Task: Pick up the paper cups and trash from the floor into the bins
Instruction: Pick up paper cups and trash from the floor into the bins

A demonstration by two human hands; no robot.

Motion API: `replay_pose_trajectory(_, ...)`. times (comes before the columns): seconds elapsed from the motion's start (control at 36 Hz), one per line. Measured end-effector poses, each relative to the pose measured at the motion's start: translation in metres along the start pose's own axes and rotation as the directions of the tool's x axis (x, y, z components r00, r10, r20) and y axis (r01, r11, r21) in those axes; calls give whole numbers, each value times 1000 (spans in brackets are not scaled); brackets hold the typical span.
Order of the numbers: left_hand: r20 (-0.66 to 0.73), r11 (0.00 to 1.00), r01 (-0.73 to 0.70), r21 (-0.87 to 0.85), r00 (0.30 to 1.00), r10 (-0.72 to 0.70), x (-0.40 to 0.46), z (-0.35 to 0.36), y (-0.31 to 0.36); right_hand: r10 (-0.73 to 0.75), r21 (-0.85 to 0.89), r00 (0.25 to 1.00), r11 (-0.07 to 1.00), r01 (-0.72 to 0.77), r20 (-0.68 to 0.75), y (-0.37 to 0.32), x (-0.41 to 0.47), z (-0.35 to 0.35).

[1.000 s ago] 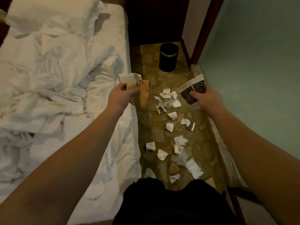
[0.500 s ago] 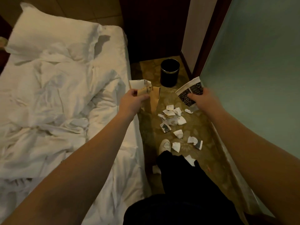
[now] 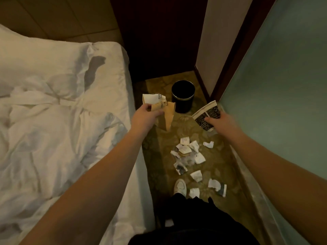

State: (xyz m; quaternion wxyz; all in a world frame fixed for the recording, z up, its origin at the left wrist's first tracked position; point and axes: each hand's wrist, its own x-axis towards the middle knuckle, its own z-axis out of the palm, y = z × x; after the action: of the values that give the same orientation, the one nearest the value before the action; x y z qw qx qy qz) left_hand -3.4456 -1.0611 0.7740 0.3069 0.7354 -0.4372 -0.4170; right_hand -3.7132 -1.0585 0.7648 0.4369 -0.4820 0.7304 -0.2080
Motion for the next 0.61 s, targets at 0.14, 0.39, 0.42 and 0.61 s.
replay_pose_trajectory(0.14, 8, 1000, 15, -9, 1000, -15, 56, 6, 21, 33, 18, 999, 999, -33, 8, -17, 65, -9)
replay_pose_trajectory(0.39, 91, 998, 60, 10, 994, -61, 140, 23, 51, 67, 33, 998, 997, -66, -20, -50, 148, -18)
replay_pose_trajectory(0.42, 105, 998, 57, 16, 993, -58, 151, 26, 55, 70, 36, 997, 997, -69, -28, -53, 159, -19)
replay_pose_trajectory(0.61, 215, 992, 34, 124, 975, -60, 252, 60, 67, 132, 87, 990, 988, -127, -52, -68, 238, -9)
